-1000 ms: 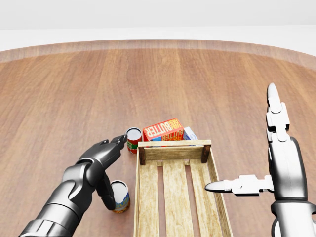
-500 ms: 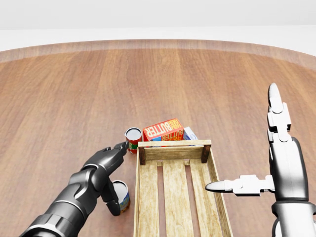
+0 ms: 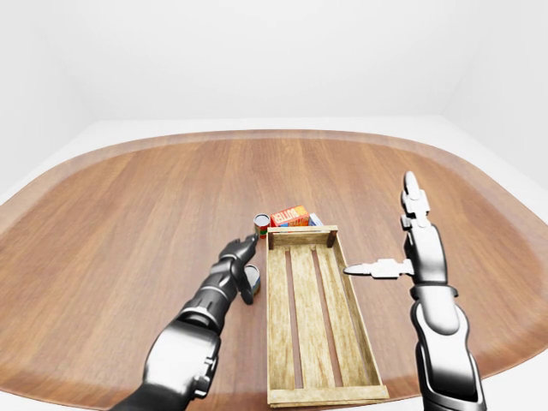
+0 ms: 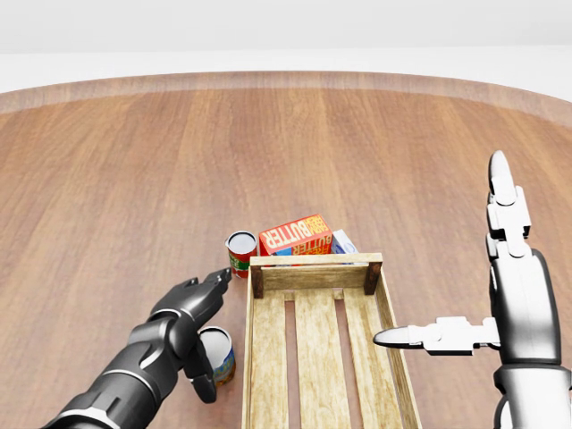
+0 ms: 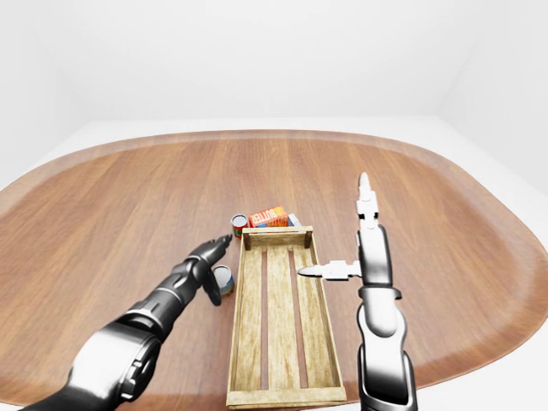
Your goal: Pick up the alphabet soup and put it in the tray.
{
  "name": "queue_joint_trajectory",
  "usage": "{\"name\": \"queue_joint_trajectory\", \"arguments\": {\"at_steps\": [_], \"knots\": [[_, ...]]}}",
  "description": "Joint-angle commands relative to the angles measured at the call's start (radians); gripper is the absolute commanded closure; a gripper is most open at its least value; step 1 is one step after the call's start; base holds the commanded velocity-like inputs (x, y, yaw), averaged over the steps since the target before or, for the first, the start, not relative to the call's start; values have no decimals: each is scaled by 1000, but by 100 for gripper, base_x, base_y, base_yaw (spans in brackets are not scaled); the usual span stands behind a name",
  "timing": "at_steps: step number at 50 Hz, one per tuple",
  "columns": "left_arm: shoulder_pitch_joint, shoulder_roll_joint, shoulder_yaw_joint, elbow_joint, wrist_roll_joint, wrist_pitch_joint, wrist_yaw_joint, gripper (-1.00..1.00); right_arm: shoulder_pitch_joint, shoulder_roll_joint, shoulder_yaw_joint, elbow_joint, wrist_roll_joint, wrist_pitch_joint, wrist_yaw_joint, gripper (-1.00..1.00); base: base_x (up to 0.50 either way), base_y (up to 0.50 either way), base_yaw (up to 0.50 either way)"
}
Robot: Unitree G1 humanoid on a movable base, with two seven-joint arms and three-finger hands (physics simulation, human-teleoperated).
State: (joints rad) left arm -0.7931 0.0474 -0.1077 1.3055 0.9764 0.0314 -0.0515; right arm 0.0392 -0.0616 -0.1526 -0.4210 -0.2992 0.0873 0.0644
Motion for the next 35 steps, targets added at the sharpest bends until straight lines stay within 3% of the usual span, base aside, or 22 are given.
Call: {"name": "queue_joint_trajectory", "arguments": {"at_steps": [1, 11, 35], "knots": [[10, -14, 3, 31, 18, -10, 32, -100, 3, 0, -6, 7, 10, 0, 4, -100, 0, 0, 0], [39, -13, 6, 41, 22, -8, 58, -100, 6, 2, -6, 0, 14, 0, 5, -100, 0, 0, 0], [15, -24, 21, 44, 5, 7, 62, -100, 19, 6, -8, 0, 23, 0, 1, -100, 0, 0, 0]]}}
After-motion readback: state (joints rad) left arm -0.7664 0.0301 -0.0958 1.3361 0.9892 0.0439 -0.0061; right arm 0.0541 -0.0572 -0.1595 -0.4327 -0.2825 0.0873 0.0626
